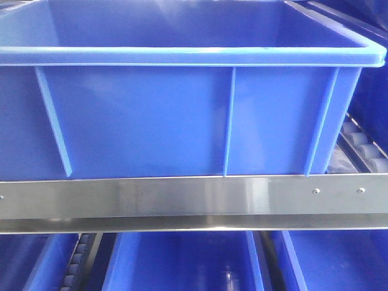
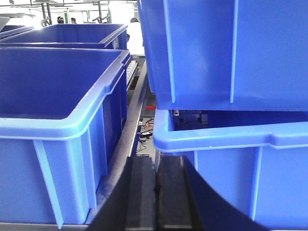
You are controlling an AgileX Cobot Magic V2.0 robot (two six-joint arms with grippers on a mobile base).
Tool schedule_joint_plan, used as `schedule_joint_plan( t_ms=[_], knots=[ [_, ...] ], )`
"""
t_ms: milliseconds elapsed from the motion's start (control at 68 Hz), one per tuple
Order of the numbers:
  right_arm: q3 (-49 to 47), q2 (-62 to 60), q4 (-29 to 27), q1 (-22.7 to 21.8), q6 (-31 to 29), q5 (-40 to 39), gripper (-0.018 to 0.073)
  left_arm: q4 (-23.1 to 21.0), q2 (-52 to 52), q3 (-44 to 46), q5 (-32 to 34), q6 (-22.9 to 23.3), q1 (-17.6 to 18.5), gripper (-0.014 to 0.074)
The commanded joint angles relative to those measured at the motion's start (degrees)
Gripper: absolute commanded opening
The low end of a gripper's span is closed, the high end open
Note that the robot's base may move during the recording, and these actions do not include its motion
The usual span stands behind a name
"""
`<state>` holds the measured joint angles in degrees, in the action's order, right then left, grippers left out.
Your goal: Grab silver tray and place in blue box
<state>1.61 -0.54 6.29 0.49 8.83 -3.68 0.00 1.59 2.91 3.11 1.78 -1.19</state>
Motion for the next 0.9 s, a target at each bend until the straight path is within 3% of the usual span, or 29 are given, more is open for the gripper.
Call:
schedule_joint_plan(
  t_ms=[0,147,353,882],
  knots=[
    [-1.01,-1.2,0.12,-0.43,-0.56,-5.36,0.0057,-1.3,-2.1,-0.14,4.82,-0.31,0.44,-0.0093],
    [-1.01,-1.2,0.12,-0.43,-0.56,-5.25,0.0057,-2.87,-3.0,-2.75,6.35,-5.26,2.63,-0.0093],
    [-1.01,-1.2,0.12,-0.43,-0.56,-5.12,0.0057,-3.76,-3.13,-5.72,7.64,-5.26,6.22,-0.0093],
    [-1.01,-1.2,0.12,-0.43,-0.56,-5.12,0.0057,-3.76,-3.13,-5.72,7.64,-5.26,6.23,-0.0093]
  ],
)
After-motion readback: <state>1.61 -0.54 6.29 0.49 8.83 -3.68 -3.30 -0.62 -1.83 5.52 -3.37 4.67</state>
